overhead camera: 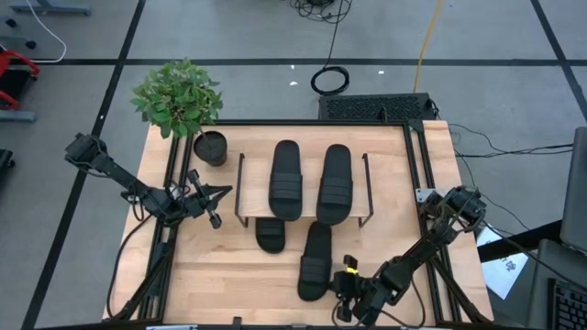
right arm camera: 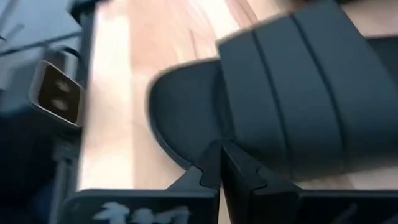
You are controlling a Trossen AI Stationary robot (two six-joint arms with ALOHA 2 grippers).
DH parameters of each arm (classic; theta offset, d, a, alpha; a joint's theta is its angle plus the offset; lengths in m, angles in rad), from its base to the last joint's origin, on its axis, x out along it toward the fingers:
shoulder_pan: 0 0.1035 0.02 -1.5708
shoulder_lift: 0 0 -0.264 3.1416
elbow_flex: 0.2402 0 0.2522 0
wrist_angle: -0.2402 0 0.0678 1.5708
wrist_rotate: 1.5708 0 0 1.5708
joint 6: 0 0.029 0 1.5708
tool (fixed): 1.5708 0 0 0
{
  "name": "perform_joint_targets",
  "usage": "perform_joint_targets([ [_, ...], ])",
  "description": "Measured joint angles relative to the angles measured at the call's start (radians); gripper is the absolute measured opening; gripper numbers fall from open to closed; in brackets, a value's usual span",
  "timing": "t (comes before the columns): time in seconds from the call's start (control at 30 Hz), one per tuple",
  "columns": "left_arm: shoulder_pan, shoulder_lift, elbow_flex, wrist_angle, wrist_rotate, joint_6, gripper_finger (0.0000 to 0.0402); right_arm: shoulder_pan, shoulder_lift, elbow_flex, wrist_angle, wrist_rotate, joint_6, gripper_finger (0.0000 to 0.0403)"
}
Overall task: Pick and place slides into the shelf
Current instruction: Put the black slide under the shelf
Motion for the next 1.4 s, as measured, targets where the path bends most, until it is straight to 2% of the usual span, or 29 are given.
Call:
perform_joint_targets([
  [0.23,0.000,0.000,0.000,0.000,0.000,-0.001,0.0024,-0.002,-0.028,0.000,0.152,0.005,-0.132,0.0000],
  [0.33,0.000,0.000,0.000,0.000,0.000,-0.002,0.0024,-0.001,-0.029,0.001,0.213,-0.071,-0.140,0.0000],
  [0.7,0.000,0.000,0.000,-0.005,-0.001,-0.003,0.0024,-0.002,0.074,0.001,0.398,-0.201,-0.109,0.0000],
  [0.97,0.000,0.000,0.000,-0.004,-0.001,-0.003,0.0024,-0.004,0.115,0.001,0.407,-0.255,-0.073,0.0000],
  [1.3,0.000,0.000,0.000,-0.004,-0.001,-0.001,0.0024,-0.041,0.115,0.001,0.357,-0.232,-0.080,0.0000],
  [1.4,0.000,0.000,0.000,-0.004,-0.001,-0.002,0.0024,-0.063,0.114,0.002,0.352,-0.261,-0.077,0.0000],
])
